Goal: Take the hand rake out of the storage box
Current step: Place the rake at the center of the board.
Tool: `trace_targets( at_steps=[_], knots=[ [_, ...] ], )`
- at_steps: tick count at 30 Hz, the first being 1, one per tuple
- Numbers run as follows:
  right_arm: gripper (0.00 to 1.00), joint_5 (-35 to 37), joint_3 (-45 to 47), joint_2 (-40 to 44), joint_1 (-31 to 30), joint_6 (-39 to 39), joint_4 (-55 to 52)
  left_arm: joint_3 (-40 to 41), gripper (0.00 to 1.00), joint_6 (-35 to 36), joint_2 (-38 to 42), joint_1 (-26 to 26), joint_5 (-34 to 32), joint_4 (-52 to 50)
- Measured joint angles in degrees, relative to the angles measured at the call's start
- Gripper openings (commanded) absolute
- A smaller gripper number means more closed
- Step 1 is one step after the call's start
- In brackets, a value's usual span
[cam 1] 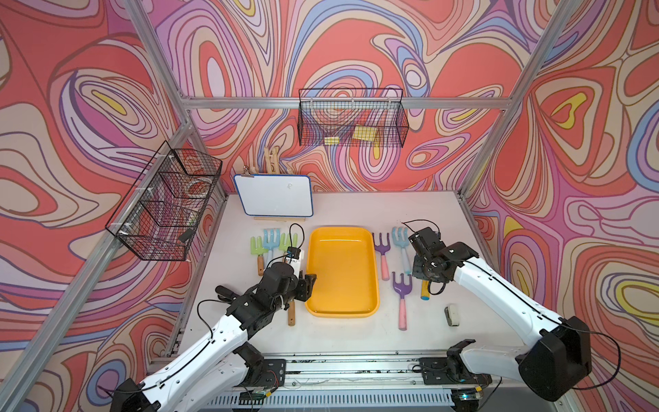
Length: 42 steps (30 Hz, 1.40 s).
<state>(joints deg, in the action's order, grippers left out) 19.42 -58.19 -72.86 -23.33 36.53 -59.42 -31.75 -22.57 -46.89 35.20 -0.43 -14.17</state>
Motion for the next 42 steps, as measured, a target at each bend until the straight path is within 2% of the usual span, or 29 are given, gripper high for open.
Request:
trace_targets(
  at_steps=[6, 15, 33, 42],
  knots=[
    [0.24, -1.53, 5.86, 0.02, 1.90, 1.84, 0.20, 0.33, 0.55, -0.37, -0.13, 0.00, 2.51, 0.68],
    [0.24, -3.56, 6.86, -0.48, 1.99, 3.41, 0.96, 0.33, 0.55, -0.39, -0.13, 0.00, 3.78, 0.76],
    [0.24, -8.98, 14.51, -2.21, 1.99, 4.07, 4.92, 0.33, 0.55, -0.37, -2.14, 0.00, 4.35, 1.62],
    [0.31, -9.44, 15.58, -4.17, 1.99, 4.04, 8.76, 0.33, 0.55, -0.35, -2.95, 0.00, 4.13, 1.64]
  ],
)
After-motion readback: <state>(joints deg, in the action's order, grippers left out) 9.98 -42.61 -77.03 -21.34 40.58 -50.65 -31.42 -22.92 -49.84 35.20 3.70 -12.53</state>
